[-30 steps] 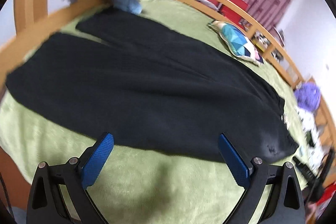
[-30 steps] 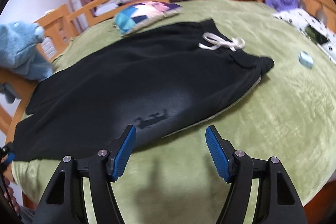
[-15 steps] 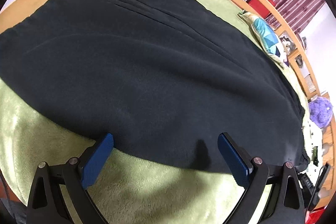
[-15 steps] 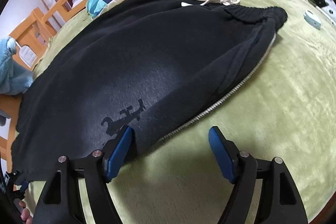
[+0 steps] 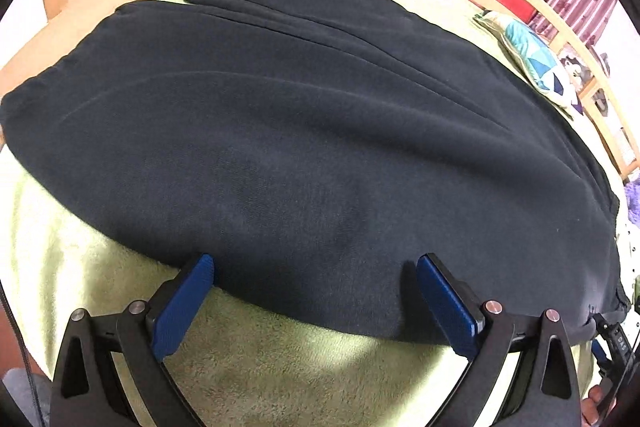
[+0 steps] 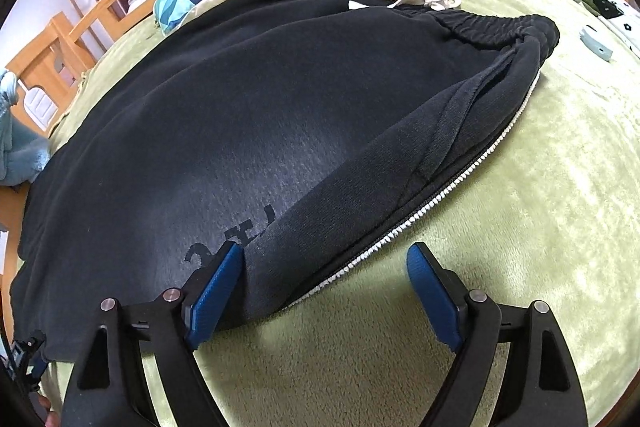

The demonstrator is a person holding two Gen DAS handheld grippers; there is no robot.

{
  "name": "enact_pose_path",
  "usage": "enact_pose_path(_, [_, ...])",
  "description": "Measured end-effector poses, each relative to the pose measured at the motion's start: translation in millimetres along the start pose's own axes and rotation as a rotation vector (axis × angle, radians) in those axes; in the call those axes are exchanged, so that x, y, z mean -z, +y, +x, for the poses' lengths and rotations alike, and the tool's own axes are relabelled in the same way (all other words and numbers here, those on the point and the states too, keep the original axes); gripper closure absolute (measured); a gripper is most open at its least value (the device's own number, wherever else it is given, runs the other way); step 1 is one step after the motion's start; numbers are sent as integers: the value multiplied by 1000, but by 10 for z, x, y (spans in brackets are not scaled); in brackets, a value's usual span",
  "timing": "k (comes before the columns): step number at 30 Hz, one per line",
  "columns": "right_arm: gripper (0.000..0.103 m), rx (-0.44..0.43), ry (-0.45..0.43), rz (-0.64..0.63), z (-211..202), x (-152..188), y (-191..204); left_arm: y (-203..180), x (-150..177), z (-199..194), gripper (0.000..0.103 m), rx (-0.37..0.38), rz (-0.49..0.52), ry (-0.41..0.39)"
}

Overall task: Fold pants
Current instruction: 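Lower both tools to the sweatpants leg edges and close both grippers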

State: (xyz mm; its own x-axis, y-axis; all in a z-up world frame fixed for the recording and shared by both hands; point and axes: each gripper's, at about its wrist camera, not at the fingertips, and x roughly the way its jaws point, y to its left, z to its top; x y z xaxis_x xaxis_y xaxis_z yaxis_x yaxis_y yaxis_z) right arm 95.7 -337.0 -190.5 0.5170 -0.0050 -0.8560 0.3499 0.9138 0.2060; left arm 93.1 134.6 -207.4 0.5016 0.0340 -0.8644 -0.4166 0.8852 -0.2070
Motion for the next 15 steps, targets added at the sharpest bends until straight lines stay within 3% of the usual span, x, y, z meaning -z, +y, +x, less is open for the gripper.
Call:
enact_pose_path(7, [19, -154, 2, 132, -95, -64, -316, 175, -49, -73, 2, 73, -120, 12])
enact_pose_path(15, [23, -55, -9, 61, -29, -95, -135, 135, -18, -20, 2, 30, -104, 18])
